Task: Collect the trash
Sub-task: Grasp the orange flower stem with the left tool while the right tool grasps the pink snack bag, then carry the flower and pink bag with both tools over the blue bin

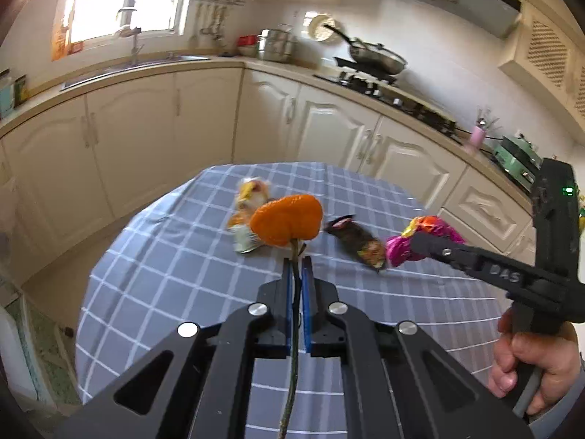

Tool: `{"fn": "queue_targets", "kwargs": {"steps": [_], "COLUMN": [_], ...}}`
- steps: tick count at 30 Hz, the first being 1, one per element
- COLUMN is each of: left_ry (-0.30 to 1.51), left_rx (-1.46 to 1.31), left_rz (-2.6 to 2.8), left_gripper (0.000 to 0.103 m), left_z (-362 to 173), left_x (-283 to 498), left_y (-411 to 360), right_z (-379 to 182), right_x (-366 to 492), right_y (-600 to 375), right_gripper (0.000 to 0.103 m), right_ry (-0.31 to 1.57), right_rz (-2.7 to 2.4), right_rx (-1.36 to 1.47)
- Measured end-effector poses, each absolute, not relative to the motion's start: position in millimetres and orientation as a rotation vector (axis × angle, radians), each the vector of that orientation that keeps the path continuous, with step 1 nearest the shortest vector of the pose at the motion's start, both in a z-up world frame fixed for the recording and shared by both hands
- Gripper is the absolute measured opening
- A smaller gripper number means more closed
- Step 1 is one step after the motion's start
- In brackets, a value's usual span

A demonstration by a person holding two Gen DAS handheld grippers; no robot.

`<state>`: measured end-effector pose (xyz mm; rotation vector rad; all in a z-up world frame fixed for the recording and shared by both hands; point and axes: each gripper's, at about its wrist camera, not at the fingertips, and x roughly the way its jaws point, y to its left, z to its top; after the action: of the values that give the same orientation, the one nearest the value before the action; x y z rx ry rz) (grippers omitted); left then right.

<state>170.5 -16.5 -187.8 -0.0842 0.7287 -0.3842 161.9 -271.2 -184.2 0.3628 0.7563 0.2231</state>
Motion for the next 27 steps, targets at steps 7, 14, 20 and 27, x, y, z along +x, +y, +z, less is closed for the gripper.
{"fn": "queue_targets", "kwargs": {"steps": [7, 14, 20, 27], "left_ry": [0.695, 0.672, 0.680, 0.713], "left_rx": [-0.039, 0.022, 0.084, 0.161], "left_rz": [-0.470, -0.568, -0.695, -0.870], "left_gripper": [0.004, 0.004, 0.004, 0.004], "left_z": [-167.4, -151.9, -149.9, -162.0], "left_x": [150.4, 129.8, 110.0, 85.6], "left_y": [-69.8, -131.8, -201.3, -290.1], "right_z": [-159.1, -145.1, -142.9, -164.0], "right_x": [112.2, 66.7, 22.1, -36.4], "right_y": [-332.2, -398.5, -463.3, -545.1], "right_gripper": [0.035, 0.035, 0.035, 0.035], "right_ry": [0.661, 0.588, 0.537, 0.524], "right_rz": [0.163, 0.067, -0.058, -0.256], "right_rx": [0.416, 0.458, 0.503, 0.578]}}
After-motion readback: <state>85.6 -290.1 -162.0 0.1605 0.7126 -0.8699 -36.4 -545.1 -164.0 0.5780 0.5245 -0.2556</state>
